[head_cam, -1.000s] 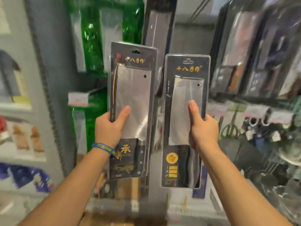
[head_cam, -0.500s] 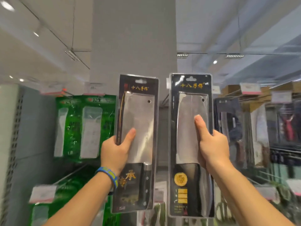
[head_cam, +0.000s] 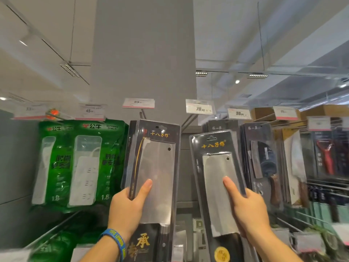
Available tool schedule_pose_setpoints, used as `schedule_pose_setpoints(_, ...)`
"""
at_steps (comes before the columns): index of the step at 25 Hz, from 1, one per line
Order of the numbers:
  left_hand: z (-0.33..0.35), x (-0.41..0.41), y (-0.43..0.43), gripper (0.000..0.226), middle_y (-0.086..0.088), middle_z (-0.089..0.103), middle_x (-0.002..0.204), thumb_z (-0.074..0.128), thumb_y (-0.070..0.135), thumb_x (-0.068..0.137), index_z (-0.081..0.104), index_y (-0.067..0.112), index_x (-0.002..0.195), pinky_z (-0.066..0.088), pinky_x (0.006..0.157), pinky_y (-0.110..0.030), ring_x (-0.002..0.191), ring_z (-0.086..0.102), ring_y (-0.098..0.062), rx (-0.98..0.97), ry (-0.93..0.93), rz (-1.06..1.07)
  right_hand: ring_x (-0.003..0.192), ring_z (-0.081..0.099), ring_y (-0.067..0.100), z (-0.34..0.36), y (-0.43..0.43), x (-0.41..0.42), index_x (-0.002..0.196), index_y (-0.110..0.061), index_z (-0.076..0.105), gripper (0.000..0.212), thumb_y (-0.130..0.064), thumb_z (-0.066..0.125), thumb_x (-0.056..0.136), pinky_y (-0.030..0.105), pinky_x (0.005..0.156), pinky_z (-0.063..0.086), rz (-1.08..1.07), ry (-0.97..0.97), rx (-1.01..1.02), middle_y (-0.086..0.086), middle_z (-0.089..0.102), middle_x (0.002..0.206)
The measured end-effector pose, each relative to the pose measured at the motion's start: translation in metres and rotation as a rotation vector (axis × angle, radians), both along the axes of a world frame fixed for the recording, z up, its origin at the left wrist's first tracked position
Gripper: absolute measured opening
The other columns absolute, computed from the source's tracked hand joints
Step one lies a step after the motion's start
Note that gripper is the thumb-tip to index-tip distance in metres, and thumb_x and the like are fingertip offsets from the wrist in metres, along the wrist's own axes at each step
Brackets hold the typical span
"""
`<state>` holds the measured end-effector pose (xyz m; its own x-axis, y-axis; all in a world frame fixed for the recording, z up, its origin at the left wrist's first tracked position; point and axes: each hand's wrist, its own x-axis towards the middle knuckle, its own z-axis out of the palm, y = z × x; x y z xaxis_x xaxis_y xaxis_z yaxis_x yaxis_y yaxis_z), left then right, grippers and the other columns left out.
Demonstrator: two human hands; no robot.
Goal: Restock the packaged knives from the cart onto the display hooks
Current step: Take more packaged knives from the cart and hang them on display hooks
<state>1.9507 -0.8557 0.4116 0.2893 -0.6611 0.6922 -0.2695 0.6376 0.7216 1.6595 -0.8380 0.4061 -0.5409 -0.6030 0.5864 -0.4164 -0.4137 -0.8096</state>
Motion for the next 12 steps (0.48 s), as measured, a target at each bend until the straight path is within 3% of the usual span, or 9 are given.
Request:
schedule_pose_setpoints(3, 0.009, -0.001, -0.013, 0.067, -0.001, 0.074, 0.072, 0.062, 0.075, 0.066, 0.072, 0.009, 0.075, 0.060, 0.063, -0.039, 0.067, 0.071, -0.020, 0.000, 0.016, -0.062, 0.046, 0.058, 0.006, 0.016, -0.011, 0.001, 0.055, -0.012, 0.056, 0.091, -0.104, 0.050, 0.053, 0.035, 0.054, 0.045, 0.004, 0.005, -0.016, -0.004, 0.063, 0.051)
schedule_pose_setpoints(6, 0.020, -0.004, -0.024, 0.086, -0.020, 0.071, 0.079, 0.065, 0.080, 0.068, 0.068, -0.005, 0.084, 0.057, 0.075, -0.056, 0.075, 0.069, -0.037, -0.002, 0.067, -0.064, 0.052, 0.064, 0.008, 0.043, -0.017, -0.003, 0.063, -0.011, 0.063, 0.095, -0.105, 0.051, 0.052, 0.030, 0.053, 0.050, -0.026, 0.002, -0.082, -0.005, 0.066, 0.054)
schedule_pose_setpoints(9, 0.032, -0.007, -0.026, 0.070, -0.013, 0.066, 0.072, 0.068, 0.068, 0.077, 0.060, -0.002, 0.070, 0.054, 0.071, -0.049, 0.068, 0.063, -0.027, -0.015, 0.152, -0.019, 0.059, 0.069, 0.002, 0.064, -0.013, -0.005, 0.077, -0.015, 0.074, 0.092, -0.102, 0.054, 0.056, 0.028, 0.055, 0.049, -0.043, 0.026, -0.133, -0.012, 0.073, 0.066)
schedule_pose_setpoints(10, 0.034, -0.009, -0.025, 0.068, -0.011, 0.060, 0.068, 0.068, 0.064, 0.080, 0.055, -0.001, 0.066, 0.050, 0.065, -0.044, 0.064, 0.057, -0.023, -0.015, 0.157, -0.009, 0.059, 0.068, -0.002, 0.071, -0.012, -0.004, 0.078, -0.017, 0.074, 0.089, -0.101, 0.055, 0.057, 0.025, 0.053, 0.047, -0.035, 0.027, -0.146, -0.019, 0.072, 0.067)
schedule_pose_setpoints(12, 0.035, -0.011, -0.026, 0.062, -0.010, 0.048, 0.064, 0.068, 0.066, 0.078, 0.047, 0.009, 0.062, 0.041, 0.057, -0.035, 0.061, 0.047, -0.018, -0.028, 0.142, -0.021, 0.056, 0.067, 0.002, 0.085, -0.008, -0.003, 0.076, -0.015, 0.072, 0.091, -0.102, 0.056, 0.055, 0.023, 0.050, 0.046, -0.056, 0.020, -0.191, -0.016, 0.071, 0.064)
